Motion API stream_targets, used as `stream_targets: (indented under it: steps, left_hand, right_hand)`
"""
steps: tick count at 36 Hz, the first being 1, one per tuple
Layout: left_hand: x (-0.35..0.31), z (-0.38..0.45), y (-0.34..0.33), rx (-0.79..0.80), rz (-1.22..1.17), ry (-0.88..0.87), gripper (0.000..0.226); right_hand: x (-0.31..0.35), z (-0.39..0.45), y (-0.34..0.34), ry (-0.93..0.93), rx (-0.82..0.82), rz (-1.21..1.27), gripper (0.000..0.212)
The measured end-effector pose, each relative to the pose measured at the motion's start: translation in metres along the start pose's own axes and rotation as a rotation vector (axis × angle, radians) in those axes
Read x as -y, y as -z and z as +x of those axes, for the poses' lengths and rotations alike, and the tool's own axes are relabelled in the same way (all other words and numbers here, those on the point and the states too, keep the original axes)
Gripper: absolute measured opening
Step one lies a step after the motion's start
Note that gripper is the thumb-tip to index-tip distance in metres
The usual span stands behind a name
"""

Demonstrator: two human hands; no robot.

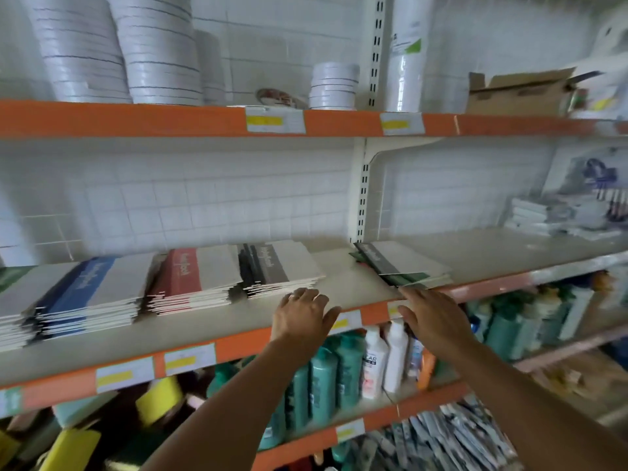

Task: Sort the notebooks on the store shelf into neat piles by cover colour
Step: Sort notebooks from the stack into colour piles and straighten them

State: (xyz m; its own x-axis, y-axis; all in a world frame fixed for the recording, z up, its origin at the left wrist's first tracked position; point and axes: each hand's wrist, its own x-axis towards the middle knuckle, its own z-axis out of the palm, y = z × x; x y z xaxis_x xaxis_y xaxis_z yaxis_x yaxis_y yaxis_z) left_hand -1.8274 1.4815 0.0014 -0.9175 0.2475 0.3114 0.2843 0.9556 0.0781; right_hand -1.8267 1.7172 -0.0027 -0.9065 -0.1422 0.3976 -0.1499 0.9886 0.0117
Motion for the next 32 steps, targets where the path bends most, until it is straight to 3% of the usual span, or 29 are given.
stream_targets:
  steps: [13,32]
  left_hand:
    - [-0.096,0.055,-0.036,0.102,0.027,-0.034,0.046]
    - [-0.11,0.185,-0.092,0.033,-0.053,-0.028,0.038]
  right_hand:
    - [-0.108,0.002,-0.007,-0.079,0.114,0.016,0.044]
    - [-0.145,0.111,-0.05,-0.011,0.275,0.09,0.046]
